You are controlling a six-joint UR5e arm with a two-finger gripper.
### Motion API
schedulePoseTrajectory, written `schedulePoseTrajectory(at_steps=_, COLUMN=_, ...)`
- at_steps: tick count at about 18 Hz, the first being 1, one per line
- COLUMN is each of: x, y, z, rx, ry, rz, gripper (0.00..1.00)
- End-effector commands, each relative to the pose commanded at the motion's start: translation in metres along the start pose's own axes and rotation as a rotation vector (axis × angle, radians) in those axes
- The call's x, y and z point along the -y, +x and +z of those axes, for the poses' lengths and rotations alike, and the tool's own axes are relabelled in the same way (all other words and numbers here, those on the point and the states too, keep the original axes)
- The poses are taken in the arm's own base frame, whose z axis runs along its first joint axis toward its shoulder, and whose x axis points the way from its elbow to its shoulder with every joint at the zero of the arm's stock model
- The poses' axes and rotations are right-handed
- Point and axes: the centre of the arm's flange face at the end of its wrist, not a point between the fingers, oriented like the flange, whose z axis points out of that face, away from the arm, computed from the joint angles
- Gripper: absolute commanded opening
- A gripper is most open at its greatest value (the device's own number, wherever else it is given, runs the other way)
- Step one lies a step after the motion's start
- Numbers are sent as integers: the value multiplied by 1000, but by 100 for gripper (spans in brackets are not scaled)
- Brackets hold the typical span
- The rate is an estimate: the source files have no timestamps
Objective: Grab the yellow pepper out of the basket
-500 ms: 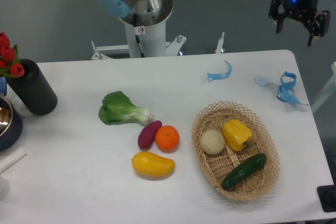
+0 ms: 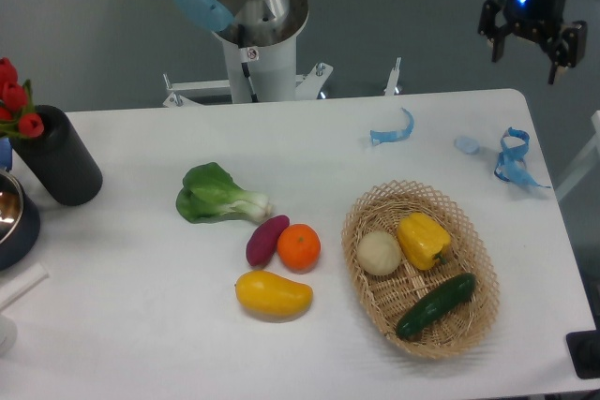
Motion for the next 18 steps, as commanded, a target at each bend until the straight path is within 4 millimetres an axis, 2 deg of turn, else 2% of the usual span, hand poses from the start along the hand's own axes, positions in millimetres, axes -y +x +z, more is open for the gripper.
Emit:
schedulePoseTrajectory(at_steps=2, x=1, y=5, z=8, rx=3, ry=0, rz=-12, gripper=100)
schedulePoseTrajectory(at_steps=6, x=5, y=8, z=14, rx=0, ry=4, rz=-149, gripper=100)
schedulePoseTrajectory(at_steps=9, x=34, y=9, z=24, rx=-22, ry=21, rz=-277, gripper=100)
schedulePoseTrajectory(at_steps=11, x=39, y=8, z=31, rx=-36, ry=23, rz=-363, gripper=100)
schedulePoseTrajectory(at_steps=13, x=56, y=8, z=39, rx=-56, ry=28, rz=-455, gripper=100)
schedulePoseTrajectory(at_steps=18, x=111, y=-17, z=67, rx=-96, ry=40, rz=-692, gripper=100)
